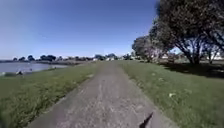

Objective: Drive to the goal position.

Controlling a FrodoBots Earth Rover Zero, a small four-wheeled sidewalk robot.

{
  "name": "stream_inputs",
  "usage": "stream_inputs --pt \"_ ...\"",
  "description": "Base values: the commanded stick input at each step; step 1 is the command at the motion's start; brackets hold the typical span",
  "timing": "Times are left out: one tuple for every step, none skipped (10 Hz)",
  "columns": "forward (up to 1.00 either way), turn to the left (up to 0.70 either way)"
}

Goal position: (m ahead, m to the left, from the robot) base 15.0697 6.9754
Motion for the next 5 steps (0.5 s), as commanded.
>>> stream_inputs --pt "0.85 0.00" --pt "0.85 0.00" --pt "0.85 0.00" --pt "0.85 0.00" --pt "0.85 0.00"
